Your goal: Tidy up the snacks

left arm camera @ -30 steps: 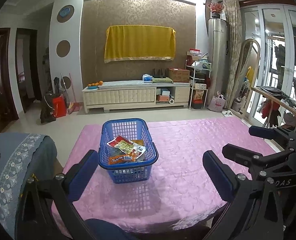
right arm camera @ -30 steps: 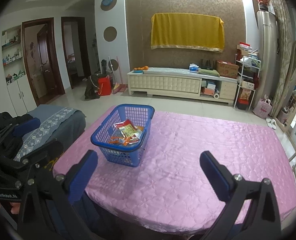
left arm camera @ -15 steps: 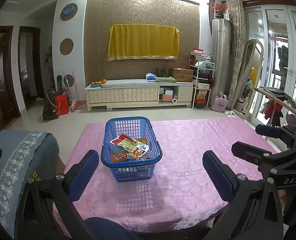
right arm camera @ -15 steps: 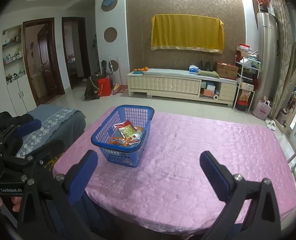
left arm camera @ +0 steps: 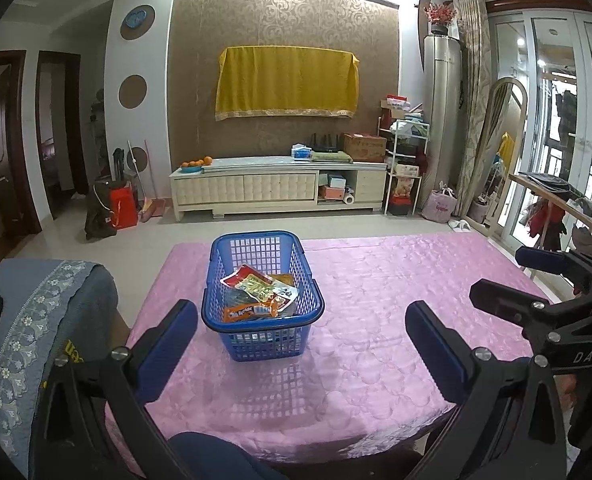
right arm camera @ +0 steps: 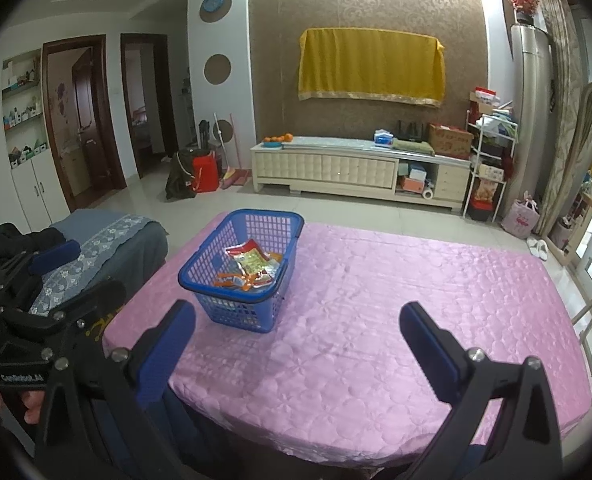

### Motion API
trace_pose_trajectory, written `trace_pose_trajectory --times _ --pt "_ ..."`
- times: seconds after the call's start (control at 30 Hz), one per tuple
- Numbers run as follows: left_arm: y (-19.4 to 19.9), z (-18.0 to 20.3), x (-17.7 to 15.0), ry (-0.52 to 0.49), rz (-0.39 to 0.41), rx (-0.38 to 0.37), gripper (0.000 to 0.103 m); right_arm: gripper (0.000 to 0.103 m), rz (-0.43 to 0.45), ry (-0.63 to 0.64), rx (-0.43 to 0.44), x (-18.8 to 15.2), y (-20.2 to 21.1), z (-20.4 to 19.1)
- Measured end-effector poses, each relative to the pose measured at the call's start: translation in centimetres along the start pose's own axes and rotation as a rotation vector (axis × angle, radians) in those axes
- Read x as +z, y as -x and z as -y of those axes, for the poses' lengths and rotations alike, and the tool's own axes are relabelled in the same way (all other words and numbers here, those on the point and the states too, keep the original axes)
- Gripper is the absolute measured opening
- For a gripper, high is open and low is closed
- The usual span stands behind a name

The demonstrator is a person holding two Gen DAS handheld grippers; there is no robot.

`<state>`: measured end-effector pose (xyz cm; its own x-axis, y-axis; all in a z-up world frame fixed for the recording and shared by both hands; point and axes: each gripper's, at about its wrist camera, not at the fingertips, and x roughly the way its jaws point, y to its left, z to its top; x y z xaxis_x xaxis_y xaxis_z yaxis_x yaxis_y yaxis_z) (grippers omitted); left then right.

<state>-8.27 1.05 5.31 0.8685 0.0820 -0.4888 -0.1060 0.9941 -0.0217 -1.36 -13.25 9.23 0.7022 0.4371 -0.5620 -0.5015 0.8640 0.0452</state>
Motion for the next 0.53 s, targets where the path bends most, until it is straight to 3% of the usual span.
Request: trace_pose_trajectory --times 0.53 --pt "0.32 -0.02 -0.02 -0.013 0.004 0.015 0.103 0.103 -0.009 0.008 0.003 0.07 -0.06 0.17"
